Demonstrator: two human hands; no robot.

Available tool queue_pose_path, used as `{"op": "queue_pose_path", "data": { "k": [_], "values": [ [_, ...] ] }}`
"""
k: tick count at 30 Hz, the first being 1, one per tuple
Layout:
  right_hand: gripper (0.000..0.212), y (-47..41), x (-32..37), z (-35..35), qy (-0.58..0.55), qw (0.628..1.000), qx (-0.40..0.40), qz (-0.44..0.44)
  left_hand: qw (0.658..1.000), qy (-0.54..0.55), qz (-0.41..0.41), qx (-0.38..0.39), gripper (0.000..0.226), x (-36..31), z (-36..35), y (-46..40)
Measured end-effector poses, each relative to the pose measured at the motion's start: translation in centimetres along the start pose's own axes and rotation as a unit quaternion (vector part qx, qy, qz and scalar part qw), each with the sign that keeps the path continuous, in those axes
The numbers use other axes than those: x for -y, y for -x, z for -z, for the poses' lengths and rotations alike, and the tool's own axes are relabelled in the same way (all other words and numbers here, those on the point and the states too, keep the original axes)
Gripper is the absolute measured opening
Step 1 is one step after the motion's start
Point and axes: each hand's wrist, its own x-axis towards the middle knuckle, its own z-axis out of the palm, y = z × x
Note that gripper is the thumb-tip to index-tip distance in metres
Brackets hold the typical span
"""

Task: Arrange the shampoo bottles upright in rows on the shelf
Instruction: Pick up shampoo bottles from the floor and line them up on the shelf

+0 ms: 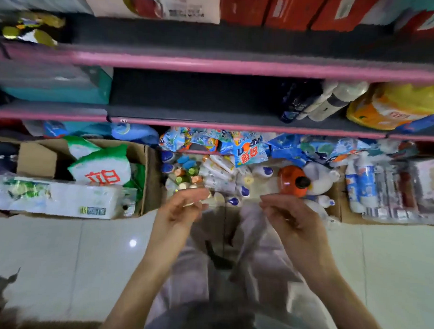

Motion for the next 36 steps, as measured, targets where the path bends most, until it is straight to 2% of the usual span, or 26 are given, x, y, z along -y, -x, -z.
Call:
{"op": "queue_pose_path", "data": {
  "k": [5, 8, 10, 13, 15, 17, 20, 23, 26, 30, 36],
  "values": [
    [0.014, -10.7, -13.7, -9.8, 0.044, 0.998, 0.039, -0.011, 0.991, 0.025, 0.114, -0.057, 0.031, 17.1, -0.5, -12.9],
    [0.013, -17.1, -23.8, -16.1, 0.082, 0.991, 0.066, -0.086, 0.988, -0.014, 0.145, -0.059, 0.024, 26.8, -1.4, -20.3],
    [0.012, -20.8, -30.1, -19.5, 0.140, 0.971, 0.116, -0.155, 0.983, -0.041, 0.163, -0.075, 0.013, 32.0, -2.3, -24.2],
    [0.006, -24.2, -37.5, -23.1, 0.243, 0.935, 0.200, -0.163, 0.979, -0.081, 0.147, -0.117, 0.013, 37.5, -3.4, -28.5],
    [0.036, -24.9, -40.5, -24.6, 0.256, 0.932, 0.196, -0.165, 0.979, -0.131, 0.106, -0.117, 0.022, 39.6, -3.7, -30.1],
    [0.053, -25.0, -42.2, -25.7, 0.251, 0.934, 0.207, -0.150, 0.978, -0.153, 0.083, -0.116, 0.024, 41.4, -3.7, -31.0],
    [0.058, -24.3, -44.0, -26.5, 0.310, 0.919, 0.235, -0.056, 0.979, -0.134, 0.069, -0.141, 0.026, 43.2, -3.5, -31.1],
    [0.062, -23.4, -45.1, -26.3, 0.375, 0.894, 0.244, 0.017, 0.967, -0.208, 0.045, -0.139, 0.027, 44.2, -3.7, -30.3],
    [0.050, -22.7, -45.8, -26.2, 0.451, 0.860, 0.235, 0.038, 0.965, -0.249, 0.031, -0.082, 0.029, 45.1, -4.1, -29.2],
    [0.045, -23.0, -45.7, -26.3, 0.461, 0.860, 0.214, 0.044, 0.965, -0.260, 0.037, -0.004, 0.036, 45.8, -4.6, -28.9],
    [0.043, -23.4, -43.0, -24.8, 0.458, 0.866, 0.200, 0.034, 0.969, -0.238, 0.042, 0.045, 0.075, 46.1, -5.1, -27.5]
  ]
}}
